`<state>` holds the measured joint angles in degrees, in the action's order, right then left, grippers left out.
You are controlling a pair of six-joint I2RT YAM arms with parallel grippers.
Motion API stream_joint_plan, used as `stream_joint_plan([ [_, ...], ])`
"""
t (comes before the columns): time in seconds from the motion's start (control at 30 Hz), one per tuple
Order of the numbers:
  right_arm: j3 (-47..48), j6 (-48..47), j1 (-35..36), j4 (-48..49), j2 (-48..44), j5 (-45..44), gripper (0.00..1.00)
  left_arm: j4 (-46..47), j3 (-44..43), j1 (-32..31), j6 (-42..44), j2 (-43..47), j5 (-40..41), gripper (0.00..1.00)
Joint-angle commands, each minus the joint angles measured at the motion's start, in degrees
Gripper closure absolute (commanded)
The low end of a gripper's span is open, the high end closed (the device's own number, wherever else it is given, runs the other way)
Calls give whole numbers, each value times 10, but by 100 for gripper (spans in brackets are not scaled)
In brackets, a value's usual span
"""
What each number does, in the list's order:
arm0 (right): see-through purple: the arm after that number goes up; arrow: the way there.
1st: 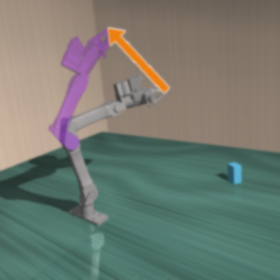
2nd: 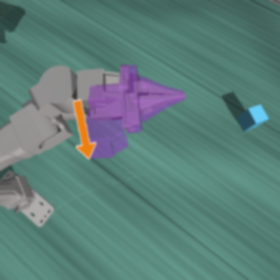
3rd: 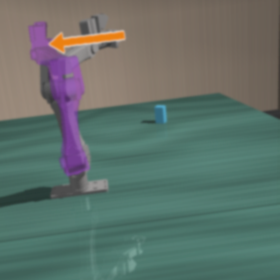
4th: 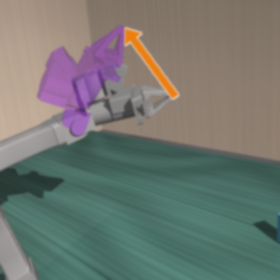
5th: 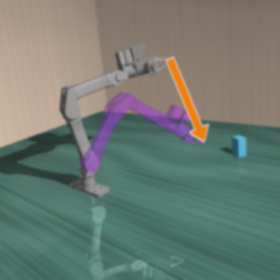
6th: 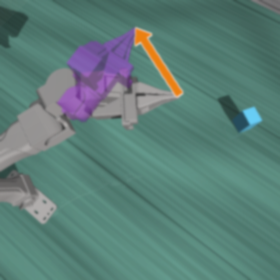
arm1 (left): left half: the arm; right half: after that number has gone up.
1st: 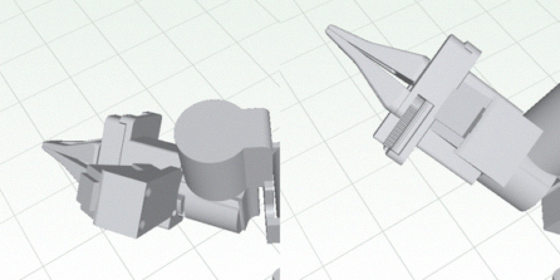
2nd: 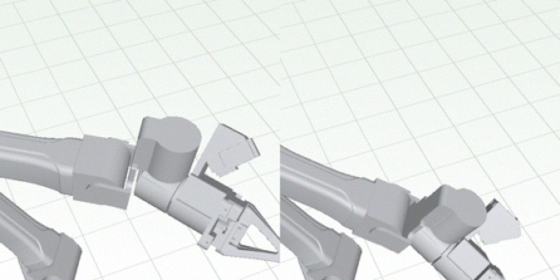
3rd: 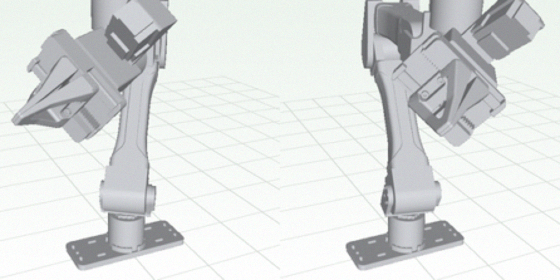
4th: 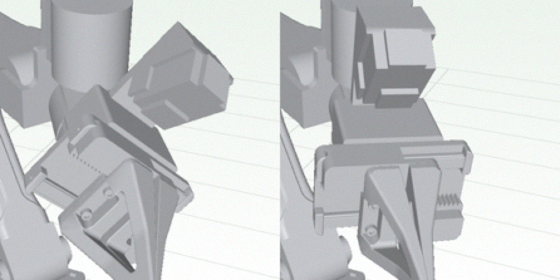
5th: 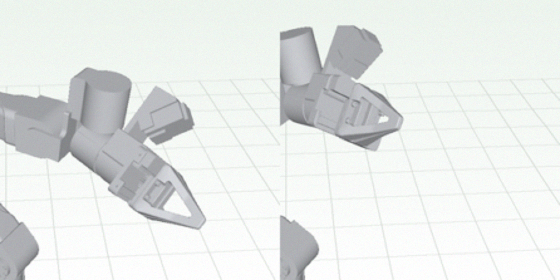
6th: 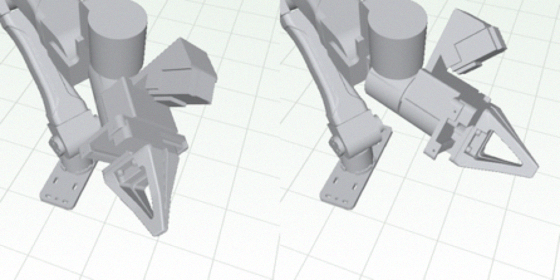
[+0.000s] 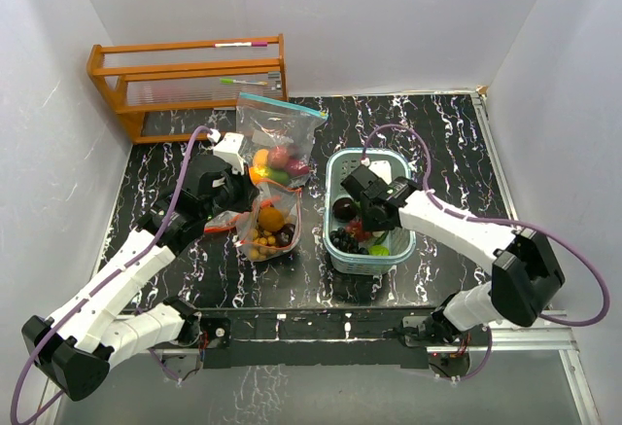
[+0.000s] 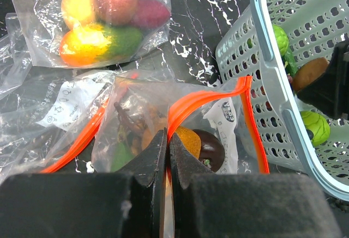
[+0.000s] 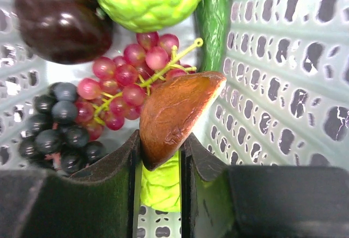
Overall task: Place the food in the zip-top bag and seal the zipper
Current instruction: Pick up the fake fruit from the bin, then place the fake fruit in the zipper food storage bag.
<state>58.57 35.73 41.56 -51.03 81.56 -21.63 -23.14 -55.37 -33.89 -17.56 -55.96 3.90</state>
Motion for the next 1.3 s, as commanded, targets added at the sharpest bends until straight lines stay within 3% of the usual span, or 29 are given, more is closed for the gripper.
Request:
stream_joint_plan([
  [0.0, 59, -8, -1, -4, -50, -30, 92, 10, -3, -2, 4, 10, 2, 100],
  [0.27, 136, -79, -1, 13, -104, 24, 92, 16, -11, -2, 4, -2, -7, 100],
  [0.47, 146, -168, 0, 150, -150, 254, 92, 21, -28, -2, 0, -28, -23, 100],
  [0.7, 122, -161, 5, 289, -125, 465, 92, 22, -39, -1, -6, -39, -38, 100],
  [0.9, 97, -129, 33, 397, -82, 514, 92, 16, -44, -1, -8, -35, -39, 100],
  [1.17, 56, -99, 72, 443, -23, 496, 91, 6, -54, -1, -6, -26, -33, 100],
  [1.27, 56, -95, 80, 433, -5, 467, 71, 2, -54, -1, -6, -23, -31, 100],
])
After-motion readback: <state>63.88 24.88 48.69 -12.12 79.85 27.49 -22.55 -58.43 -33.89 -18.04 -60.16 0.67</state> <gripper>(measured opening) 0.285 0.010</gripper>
